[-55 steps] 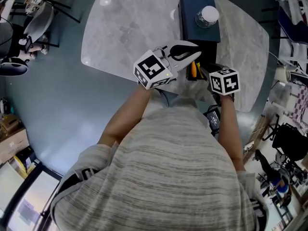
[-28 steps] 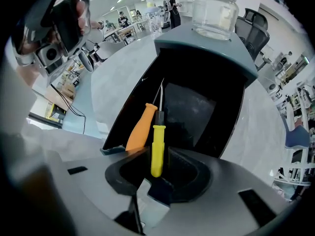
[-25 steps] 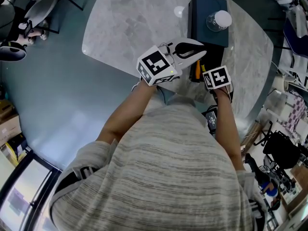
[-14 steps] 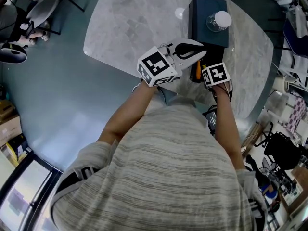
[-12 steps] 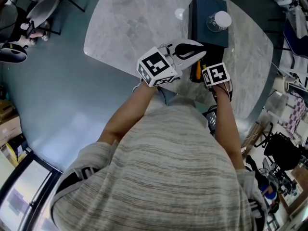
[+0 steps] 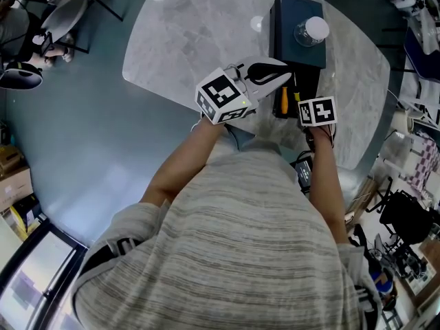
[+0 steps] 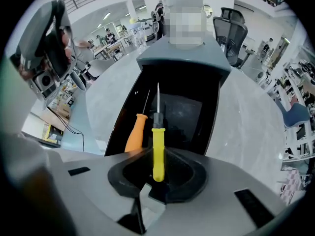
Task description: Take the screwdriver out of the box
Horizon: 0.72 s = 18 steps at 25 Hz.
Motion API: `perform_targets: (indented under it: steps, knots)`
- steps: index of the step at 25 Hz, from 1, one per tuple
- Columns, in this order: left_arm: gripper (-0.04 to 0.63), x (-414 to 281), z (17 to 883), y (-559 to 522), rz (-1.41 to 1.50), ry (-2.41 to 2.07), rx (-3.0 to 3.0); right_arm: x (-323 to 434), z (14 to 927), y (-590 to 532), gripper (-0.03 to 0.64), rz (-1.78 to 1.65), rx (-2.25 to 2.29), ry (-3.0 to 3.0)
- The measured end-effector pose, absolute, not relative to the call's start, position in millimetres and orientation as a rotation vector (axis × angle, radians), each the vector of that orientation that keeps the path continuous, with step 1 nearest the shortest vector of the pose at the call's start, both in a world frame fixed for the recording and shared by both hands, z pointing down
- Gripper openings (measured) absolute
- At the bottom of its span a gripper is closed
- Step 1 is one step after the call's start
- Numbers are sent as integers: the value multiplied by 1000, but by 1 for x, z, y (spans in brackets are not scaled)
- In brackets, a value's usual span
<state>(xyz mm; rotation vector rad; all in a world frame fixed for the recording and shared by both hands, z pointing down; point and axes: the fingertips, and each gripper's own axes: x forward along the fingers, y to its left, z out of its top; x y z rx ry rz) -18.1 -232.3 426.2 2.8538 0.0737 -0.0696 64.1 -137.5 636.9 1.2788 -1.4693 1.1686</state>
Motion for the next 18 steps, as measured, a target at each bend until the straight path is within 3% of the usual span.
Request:
perform_targets:
  steps: [18]
  knots:
    - [34,-6,425,-218,-42,126,2842,65,555,-168,66,1046,1609,-1821]
